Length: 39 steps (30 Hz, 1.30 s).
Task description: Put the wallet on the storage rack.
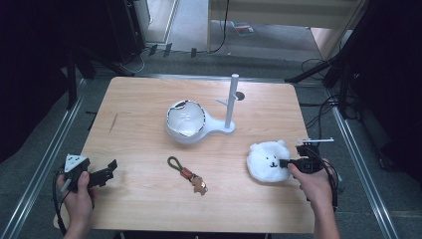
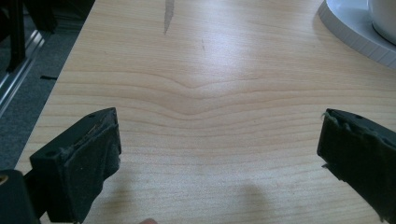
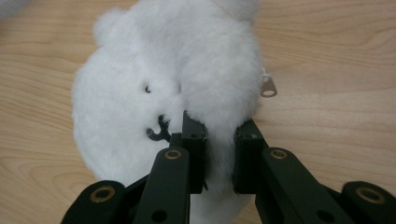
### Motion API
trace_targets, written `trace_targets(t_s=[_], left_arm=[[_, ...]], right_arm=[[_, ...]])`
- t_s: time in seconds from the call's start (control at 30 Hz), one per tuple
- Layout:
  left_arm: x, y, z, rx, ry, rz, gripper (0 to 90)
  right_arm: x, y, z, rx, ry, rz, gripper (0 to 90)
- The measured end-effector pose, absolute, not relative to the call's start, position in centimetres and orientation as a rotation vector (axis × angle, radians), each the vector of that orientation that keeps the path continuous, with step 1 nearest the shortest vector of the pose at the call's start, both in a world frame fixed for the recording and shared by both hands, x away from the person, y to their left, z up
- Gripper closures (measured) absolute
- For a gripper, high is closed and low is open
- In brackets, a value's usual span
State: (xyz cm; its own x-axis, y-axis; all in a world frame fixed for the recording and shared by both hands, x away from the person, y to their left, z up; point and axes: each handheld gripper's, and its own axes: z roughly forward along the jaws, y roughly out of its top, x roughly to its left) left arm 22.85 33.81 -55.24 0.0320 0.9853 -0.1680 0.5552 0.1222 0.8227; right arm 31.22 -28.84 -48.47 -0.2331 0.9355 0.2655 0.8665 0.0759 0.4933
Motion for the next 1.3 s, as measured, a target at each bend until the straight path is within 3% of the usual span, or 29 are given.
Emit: trace_targets(t_s=[0.73,1.3], left_arm=[[22.9,33.8,-55.2,1.524,1.627,0.696,0.4],[22.9,33.9,-55.3,1.519,1.625,0.69,0.4]], right_arm=[[29.7,-20.4,-41.9,1.658,2.182,1.103,79.4],[32.3,-11.9,-40.8,1.573,2.156,1.065,79.0]])
